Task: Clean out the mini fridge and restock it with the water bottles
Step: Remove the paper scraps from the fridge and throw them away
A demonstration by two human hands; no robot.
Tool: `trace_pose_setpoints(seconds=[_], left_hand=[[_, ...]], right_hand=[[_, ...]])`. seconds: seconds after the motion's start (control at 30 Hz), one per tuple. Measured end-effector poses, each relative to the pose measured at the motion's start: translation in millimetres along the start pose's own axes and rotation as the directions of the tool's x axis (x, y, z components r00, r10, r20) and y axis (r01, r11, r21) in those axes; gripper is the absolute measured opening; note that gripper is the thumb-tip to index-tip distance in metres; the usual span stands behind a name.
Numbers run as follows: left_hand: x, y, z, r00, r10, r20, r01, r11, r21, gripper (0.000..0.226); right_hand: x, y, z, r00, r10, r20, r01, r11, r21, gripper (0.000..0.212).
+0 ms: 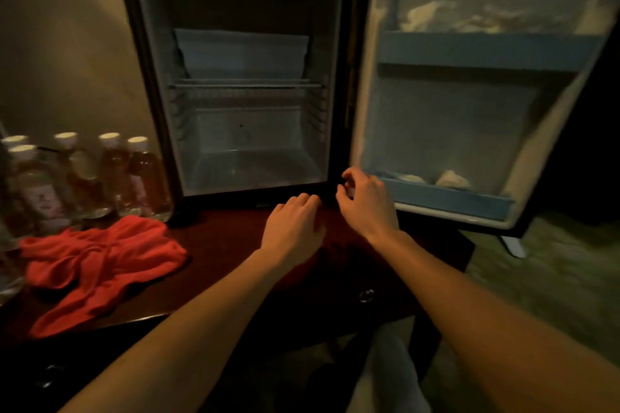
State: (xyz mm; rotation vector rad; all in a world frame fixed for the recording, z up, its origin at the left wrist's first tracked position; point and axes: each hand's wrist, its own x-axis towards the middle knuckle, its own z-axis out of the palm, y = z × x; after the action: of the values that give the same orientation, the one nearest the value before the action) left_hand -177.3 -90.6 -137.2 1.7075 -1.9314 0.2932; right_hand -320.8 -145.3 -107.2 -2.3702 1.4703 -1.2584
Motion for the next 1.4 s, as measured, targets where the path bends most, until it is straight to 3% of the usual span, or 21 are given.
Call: trace_pose_setpoints(seconds=[0.17, 0.27, 0.33, 0.43, 0.6, 0.73, 0.8, 0.87, 0.97, 1.03, 1.13, 1.27, 1.4], left_hand=[[35.5, 53.1, 15.9, 0.98, 0.14, -0.138, -0.144, 0.989, -0.018, 0.032], [62.7, 74.8, 14.7, 0.97, 0.183, -0.16, -0.189, 0.982, -0.023, 0.026], [80.9, 83.1, 15.3, 0.973, 0.203, -0.114, -0.21, 0.977, -0.047, 0.023], [107.5, 88.3, 21.7, 0.969, 0.243, 0.034, -0.239, 0.967, -0.086, 0.029], [148.1, 95.2, 31.9, 0.895, 0.221, 0.388, -0.166, 0.971, -0.17, 0.035], [172.6, 100.3, 37.7, 0.861, 0.165, 0.48, -0.094, 0.981, -0.169, 0.027], [180.1, 101.6, 41.3, 0.836, 0.146, 0.529, -0.062, 0.983, -0.174, 0.028], [181.8, 101.0, 43.9, 0.855, 0.163, 0.492, -0.075, 0.978, -0.194, 0.028], [175.4, 100.2, 44.7, 0.917, 0.176, 0.357, -0.083, 0.962, -0.262, 0.025], [171.9, 102.2, 41.3, 0.953, 0.138, 0.27, -0.033, 0.932, -0.362, 0.028], [166.4, 103.9, 36.3, 0.963, 0.095, 0.252, 0.045, 0.866, -0.498, 0.033], [155.0, 105.0, 30.5, 0.986, 0.071, 0.154, 0.027, 0.829, -0.559, 0.043], [138.7, 112.9, 18.0, 0.992, 0.108, 0.06, -0.049, 0.792, -0.609, 0.026]], right_hand=[[-3.1, 54.1, -54.3, 0.976, -0.067, -0.206, 0.012, 0.966, -0.257, 0.021], [11.0, 81.3, -83.9, 0.952, 0.024, -0.305, -0.128, 0.937, -0.325, 0.025], [25.0, 100.7, -100.2, 0.956, 0.183, -0.228, -0.252, 0.913, -0.322, 0.032], [43.6, 129.3, -107.0, 0.932, 0.362, 0.01, -0.345, 0.896, -0.28, 0.028], [59.5, 152.9, -94.9, 0.881, 0.375, 0.29, -0.322, 0.922, -0.215, 0.017], [62.8, 160.4, -101.6, 0.901, 0.326, 0.287, -0.317, 0.945, -0.079, 0.014], [61.2, 161.7, -106.6, 0.942, 0.302, 0.147, -0.305, 0.952, -0.001, 0.01], [58.8, 165.0, -109.8, 0.961, 0.274, 0.028, -0.276, 0.959, 0.072, 0.005], [55.5, 169.9, -111.1, 0.966, 0.257, -0.009, -0.25, 0.948, 0.195, 0.003], [54.9, 170.5, -112.8, 0.955, 0.284, -0.085, -0.253, 0.93, 0.265, 0.005], [54.1, 167.1, -115.8, 0.923, 0.319, -0.215, -0.237, 0.911, 0.336, 0.006], [42.3, 154.2, -122.7, 0.94, 0.268, -0.212, -0.197, 0.932, 0.303, 0.007], [25.3, 148.6, -135.5, 0.937, 0.274, -0.217, -0.218, 0.943, 0.251, 0.01]])
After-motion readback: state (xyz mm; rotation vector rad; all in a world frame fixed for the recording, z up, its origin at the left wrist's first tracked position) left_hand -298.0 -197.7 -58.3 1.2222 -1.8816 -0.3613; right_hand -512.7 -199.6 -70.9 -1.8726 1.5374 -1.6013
